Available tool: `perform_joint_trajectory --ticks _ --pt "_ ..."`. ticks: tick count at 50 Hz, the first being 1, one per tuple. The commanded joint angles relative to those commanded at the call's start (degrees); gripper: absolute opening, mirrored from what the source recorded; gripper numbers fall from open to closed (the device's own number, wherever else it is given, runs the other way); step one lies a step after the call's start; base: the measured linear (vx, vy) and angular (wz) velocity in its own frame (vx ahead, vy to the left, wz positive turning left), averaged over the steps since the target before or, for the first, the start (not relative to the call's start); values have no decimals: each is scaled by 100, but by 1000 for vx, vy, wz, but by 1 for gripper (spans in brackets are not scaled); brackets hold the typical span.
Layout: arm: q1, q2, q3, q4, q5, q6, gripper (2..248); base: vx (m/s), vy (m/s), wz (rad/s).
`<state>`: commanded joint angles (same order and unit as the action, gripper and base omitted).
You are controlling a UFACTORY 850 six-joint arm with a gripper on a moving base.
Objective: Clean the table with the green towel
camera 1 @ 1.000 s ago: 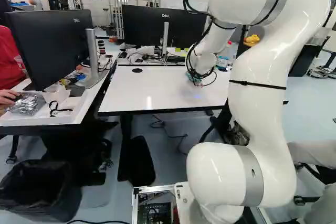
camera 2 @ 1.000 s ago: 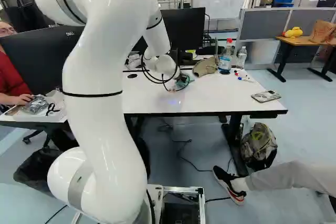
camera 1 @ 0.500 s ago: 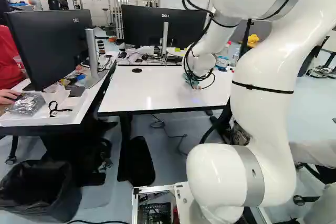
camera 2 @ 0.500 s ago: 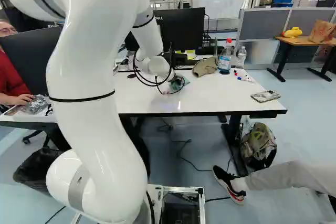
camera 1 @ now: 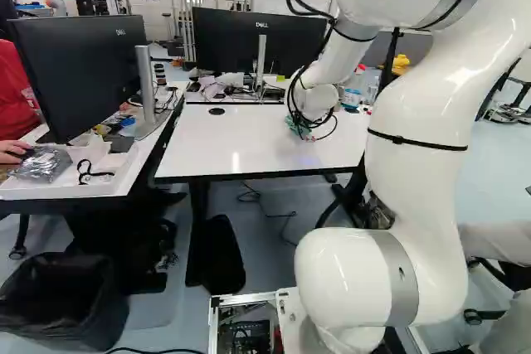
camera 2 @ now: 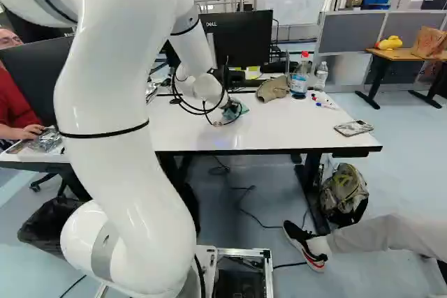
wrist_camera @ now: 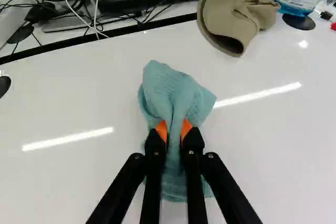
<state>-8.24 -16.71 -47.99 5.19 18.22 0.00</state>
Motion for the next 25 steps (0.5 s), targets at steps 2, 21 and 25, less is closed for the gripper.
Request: perform_joint_trajectory --ticks 2,21,25 --pt "0 26 6 0 0 0 48 0 0 0" --pt "-38 320 69 0 0 0 48 0 0 0" --pt "-92 372 100 0 0 0 48 0 0 0"
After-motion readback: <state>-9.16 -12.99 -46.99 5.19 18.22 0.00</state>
